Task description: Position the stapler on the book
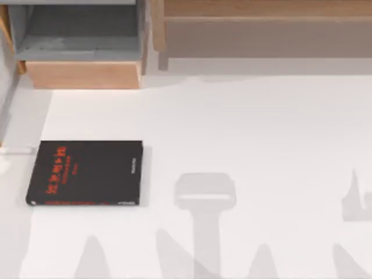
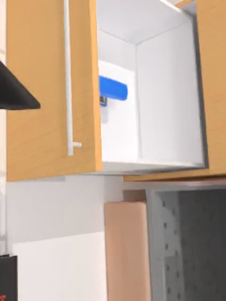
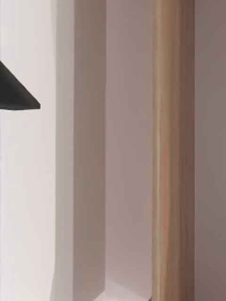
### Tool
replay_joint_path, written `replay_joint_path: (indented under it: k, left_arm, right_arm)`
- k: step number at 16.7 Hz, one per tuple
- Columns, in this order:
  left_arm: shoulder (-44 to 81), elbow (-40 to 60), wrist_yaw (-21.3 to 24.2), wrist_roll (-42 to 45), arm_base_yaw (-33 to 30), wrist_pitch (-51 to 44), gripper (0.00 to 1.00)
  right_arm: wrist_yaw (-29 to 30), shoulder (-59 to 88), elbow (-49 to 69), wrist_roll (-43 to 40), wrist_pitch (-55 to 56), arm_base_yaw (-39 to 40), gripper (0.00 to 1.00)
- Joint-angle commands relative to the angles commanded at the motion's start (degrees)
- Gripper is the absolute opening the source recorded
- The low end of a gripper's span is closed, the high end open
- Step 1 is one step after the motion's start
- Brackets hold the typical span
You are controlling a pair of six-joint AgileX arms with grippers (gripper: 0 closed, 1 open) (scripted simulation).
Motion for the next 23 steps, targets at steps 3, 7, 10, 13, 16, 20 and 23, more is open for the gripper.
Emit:
replay_joint_path:
  k: [3,7,10,13,16,20,23]
  left_arm:
    - [16.8,16.1,-0.1,3.1,2.9,-9.3,1.00]
    - [41.4,39.5,-0.3,6.9,6.9,-22.4,1.00]
    - [60.2,57.4,-0.2,9.6,9.6,-32.2,1.00]
    - [78.1,74.6,0.2,12.1,11.7,-41.3,1.00]
    - [93.8,89.9,0.9,14.1,13.2,-49.2,1.00]
    - [109.3,105.6,2.0,16.0,14.1,-56.5,1.00]
    - [115.8,112.6,2.8,16.8,13.9,-59.3,1.00]
  right_arm:
    - [0.0,0.0,0.0,0.0,0.0,0.0,1.00]
    - [0.0,0.0,0.0,0.0,0.0,0.0,1.00]
    - [0.0,0.0,0.0,0.0,0.0,0.0,1.00]
    - [0.0,0.0,0.0,0.0,0.0,0.0,1.00]
    - [0.0,0.0,0.0,0.0,0.0,0.0,1.00]
    - [0.0,0.0,0.0,0.0,0.0,0.0,1.00]
    - [0.0,0.0,0.0,0.0,0.0,0.0,1.00]
